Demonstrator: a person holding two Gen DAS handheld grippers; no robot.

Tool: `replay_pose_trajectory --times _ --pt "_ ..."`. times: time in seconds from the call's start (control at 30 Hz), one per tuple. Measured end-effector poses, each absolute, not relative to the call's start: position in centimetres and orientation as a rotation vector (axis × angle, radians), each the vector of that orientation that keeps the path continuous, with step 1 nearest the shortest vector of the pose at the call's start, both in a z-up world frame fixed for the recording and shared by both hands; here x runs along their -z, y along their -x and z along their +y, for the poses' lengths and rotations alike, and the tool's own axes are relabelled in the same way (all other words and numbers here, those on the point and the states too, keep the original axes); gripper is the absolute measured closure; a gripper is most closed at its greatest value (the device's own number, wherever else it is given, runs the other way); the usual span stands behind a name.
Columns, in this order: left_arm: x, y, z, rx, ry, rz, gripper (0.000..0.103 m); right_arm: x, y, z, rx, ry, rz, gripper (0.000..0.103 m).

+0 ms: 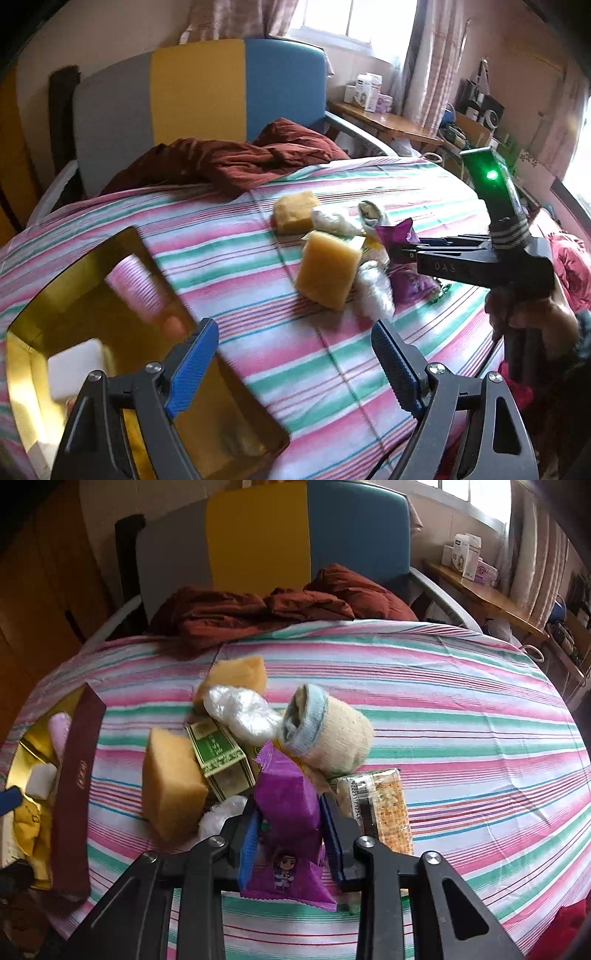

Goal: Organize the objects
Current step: 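Grasp the purple snack packet with the right gripper, then grasp the yellow sponge with left gripper while right gripper lifts the purple packet toward the tray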

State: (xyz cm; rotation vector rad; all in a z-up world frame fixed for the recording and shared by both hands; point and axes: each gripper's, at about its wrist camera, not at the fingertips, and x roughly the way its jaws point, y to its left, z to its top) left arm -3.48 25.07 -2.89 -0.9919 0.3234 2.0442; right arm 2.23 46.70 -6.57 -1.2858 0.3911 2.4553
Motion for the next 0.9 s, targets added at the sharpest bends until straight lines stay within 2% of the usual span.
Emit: replay_pose_trajectory --times 0.57,0.63,0.7,0.9 --pt "7.6 7.9 35.1 -1.929 1.124 0.433 0.020 5.2 -3.0 47.3 -2.528 1.192 0.474 0.072" --pt "8.3 8.2 35.7 -1.917 1.139 0.446 0.027 5.1 -3.1 47.3 -2.530 1.188 0.475 0.072" --pt "8.9 8.4 36.1 -1.879 1.170 0.447 0.044 5.1 -3.1 47.4 -2.526 1.186 0.474 0.072" --pt "8.1 7.5 35.1 -1.874 1.141 0.401 0.049 5.1 -3.2 47.5 -2.523 1.179 0.479 0.072"
